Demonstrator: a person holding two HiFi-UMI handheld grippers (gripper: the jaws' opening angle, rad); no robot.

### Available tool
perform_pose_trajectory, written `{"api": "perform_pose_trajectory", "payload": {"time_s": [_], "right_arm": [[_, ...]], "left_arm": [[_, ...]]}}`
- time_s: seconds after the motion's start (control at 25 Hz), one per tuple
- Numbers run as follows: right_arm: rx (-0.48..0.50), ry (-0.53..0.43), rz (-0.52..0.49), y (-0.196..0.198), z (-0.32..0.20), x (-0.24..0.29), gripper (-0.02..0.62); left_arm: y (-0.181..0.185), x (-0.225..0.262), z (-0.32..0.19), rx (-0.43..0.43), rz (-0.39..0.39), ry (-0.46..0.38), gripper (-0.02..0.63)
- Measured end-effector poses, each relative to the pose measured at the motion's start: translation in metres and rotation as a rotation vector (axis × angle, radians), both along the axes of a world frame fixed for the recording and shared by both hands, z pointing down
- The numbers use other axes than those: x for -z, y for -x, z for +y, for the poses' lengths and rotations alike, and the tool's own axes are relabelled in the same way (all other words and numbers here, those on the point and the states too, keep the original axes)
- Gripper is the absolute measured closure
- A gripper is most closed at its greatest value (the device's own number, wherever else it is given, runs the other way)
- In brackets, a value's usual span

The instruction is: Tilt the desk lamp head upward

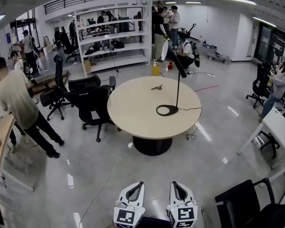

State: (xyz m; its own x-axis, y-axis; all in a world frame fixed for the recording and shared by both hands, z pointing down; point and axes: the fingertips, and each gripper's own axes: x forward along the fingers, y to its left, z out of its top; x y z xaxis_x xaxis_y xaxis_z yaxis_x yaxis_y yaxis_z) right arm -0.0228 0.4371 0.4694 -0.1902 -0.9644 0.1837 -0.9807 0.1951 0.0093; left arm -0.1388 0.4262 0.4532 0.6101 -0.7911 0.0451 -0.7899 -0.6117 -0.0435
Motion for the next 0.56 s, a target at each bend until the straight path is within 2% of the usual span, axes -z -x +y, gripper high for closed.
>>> {"api": "perform_pose_trajectory", "payload": {"time_s": [0.16, 0.32, 0.56], "right_arm": [[-0.024, 0.006, -0.001, -0.007, 0.002, -0.006, 0.580], [-0.032, 0.002, 0.001, -0.009, -0.005, -0.012, 0.580], [-0.028, 0.033, 0.001, -0.006, -0.006, -0.019, 0.580]], "left_arm": [[-0.005, -0.003, 0.002, 0.000, -0.016, 0.020, 0.558], [-0.005, -0.006, -0.009, 0.012, -0.019, 0.000, 0.558], [0.001, -0.018, -0.015, 0.039, -0.041, 0.056, 0.558]]}}
